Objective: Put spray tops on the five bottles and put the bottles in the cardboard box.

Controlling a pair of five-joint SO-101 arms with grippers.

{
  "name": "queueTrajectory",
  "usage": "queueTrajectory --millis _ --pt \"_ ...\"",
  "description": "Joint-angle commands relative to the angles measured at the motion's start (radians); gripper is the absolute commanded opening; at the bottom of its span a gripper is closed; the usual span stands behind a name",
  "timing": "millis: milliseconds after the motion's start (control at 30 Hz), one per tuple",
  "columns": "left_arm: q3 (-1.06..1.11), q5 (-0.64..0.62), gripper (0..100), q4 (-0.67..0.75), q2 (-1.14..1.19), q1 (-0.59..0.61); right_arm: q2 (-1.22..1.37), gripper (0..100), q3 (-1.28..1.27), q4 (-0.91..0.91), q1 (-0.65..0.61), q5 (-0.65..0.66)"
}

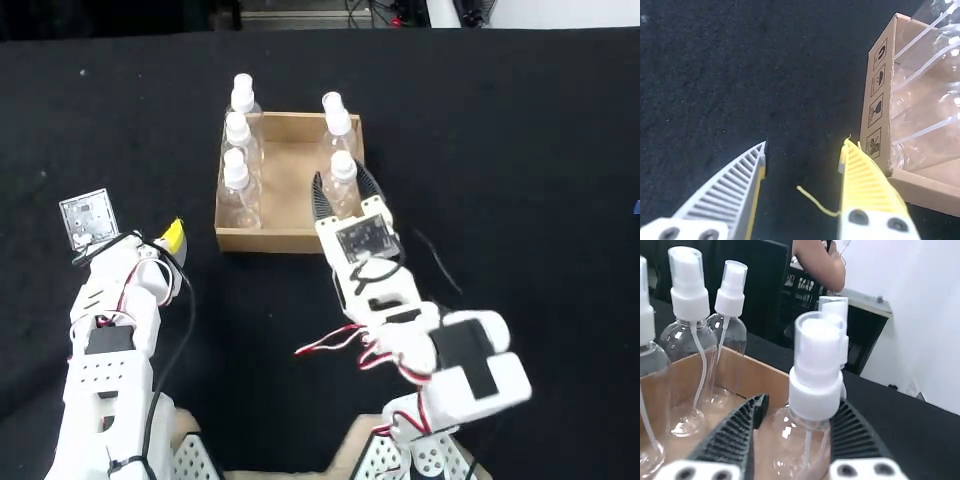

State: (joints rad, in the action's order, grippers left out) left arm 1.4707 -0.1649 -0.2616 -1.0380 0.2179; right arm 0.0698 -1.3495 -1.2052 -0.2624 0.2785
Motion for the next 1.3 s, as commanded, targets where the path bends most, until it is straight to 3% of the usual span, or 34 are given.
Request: queueTrajectory --millis 0,200,433,900,1067,1267 --pt "-0.016 -0.012 22 0.023 -0.015 0.008 -0.125 7.4 0.038 0.170 -0.009 0.006" --pt "-0.016 -0.012 22 0.023 -0.015 0.010 -0.226 8.8 0.036 0.275 -0.008 -0.038" --pt "-0.015 -0.012 22 0.023 -0.015 0.010 -0.259 27.9 0.038 0.356 -0.009 -0.095" --pt "-0.015 -0.012 22 0.023 -0.015 0.010 -0.341 28.6 0.028 0.364 -0.011 -0.100" --pt "-0.015 -0.011 22 0.023 -0.015 0.010 -0.392 28.8 0.081 0.559 -0.011 -0.100" --pt "-0.015 -0.011 22 0.023 -0.015 0.010 -0.423 28.8 0.090 0.572 -0.025 -0.100"
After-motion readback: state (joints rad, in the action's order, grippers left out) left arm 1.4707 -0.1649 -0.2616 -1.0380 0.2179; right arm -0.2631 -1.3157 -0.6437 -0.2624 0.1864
